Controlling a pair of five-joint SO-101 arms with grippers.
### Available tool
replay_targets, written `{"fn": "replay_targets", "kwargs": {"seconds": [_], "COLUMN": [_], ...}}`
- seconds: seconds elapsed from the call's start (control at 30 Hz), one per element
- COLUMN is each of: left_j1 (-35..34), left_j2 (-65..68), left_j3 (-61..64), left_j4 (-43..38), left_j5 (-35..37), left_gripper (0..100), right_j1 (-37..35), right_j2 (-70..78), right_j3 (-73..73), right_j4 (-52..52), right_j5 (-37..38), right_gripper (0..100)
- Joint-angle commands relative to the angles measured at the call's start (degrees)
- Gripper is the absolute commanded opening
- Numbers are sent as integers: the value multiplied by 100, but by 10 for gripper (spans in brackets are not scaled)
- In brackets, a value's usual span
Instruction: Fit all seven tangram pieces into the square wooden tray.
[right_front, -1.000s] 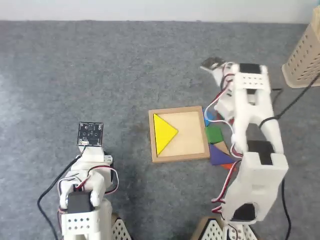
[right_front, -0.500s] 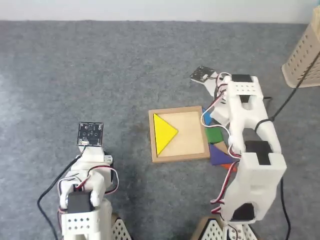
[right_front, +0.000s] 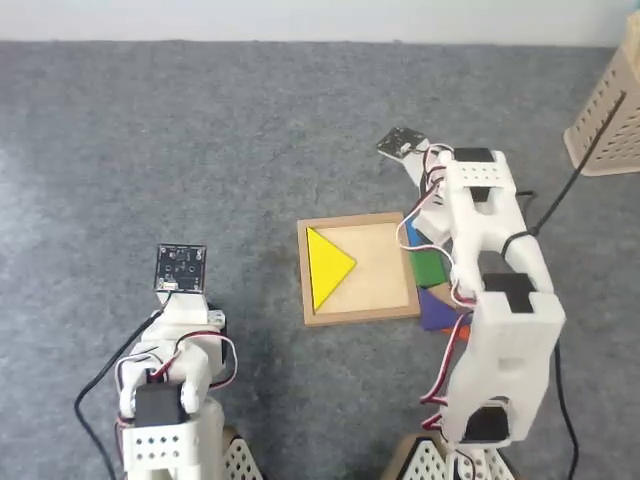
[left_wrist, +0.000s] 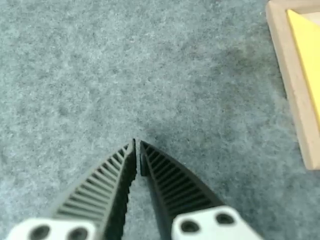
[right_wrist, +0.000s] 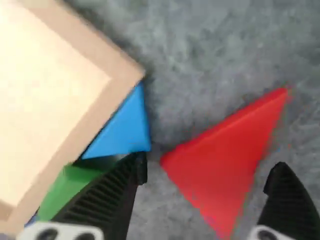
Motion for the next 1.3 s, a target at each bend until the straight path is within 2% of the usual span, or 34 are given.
{"fn": "replay_targets", "kwargs": {"seconds": [0.0, 0.43, 0.77, 0.83, 0.93, 1.13, 1.27], "left_j1": [18, 18, 18, 18, 18, 18, 18], "left_j2": [-88, -88, -88, -88, -88, -88, -88], "left_j3": [-66, -66, -66, -66, -66, -66, -66], "left_j4": [9, 9, 9, 9, 9, 9, 9], "left_j5": [44, 44, 44, 44, 44, 44, 44], "left_gripper": [12, 12, 12, 12, 12, 12, 12], "right_j1": [40, 31, 48, 48, 40, -4, 13], "right_j2": [66, 180, 338, 435, 514, 488, 488], "right_j3": [-484, -677, -668, -677, -677, -677, -686], "right_j4": [-57, -163, -163, 22, 268, 646, 690], "right_j5": [-299, -1292, -1345, -1240, -598, 9, 62], "right_gripper": [373, 369, 361, 321, 286, 326, 332]}}
